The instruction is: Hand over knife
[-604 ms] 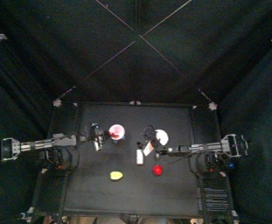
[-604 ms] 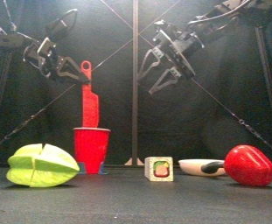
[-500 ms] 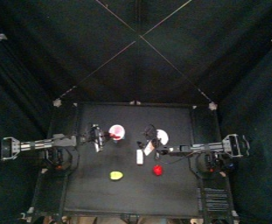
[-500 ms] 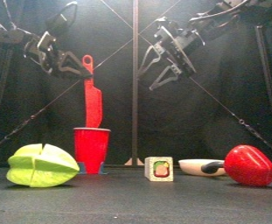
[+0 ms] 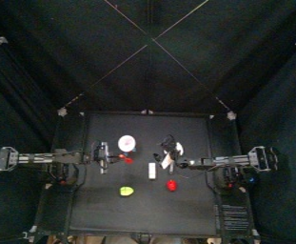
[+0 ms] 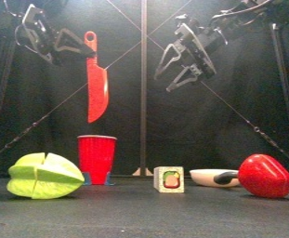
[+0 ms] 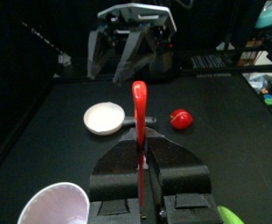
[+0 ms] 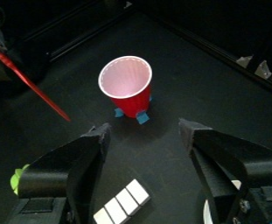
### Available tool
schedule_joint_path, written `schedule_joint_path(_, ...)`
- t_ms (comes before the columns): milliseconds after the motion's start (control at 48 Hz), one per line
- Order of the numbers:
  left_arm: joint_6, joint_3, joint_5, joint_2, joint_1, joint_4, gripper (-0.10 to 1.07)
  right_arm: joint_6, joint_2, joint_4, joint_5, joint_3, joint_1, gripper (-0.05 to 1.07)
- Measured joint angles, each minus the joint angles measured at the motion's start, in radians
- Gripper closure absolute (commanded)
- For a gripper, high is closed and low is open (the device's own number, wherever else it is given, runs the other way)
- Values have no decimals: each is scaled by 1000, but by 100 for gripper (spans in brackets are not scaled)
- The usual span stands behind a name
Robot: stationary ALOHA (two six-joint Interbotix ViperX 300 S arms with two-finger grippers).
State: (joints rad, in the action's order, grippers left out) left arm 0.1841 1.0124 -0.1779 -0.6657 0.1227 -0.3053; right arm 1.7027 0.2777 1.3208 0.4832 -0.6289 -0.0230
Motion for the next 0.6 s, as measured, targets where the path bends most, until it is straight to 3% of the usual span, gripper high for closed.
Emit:
schedule_joint_path(292, -2, -17, 135, 71, -8, 97, 66, -9, 3, 26, -104, -6, 5, 8)
schedule_joint_path(604, -3, -121, 272, 262, -14, 110, 66, -12, 2, 115, -250, -15, 5, 8)
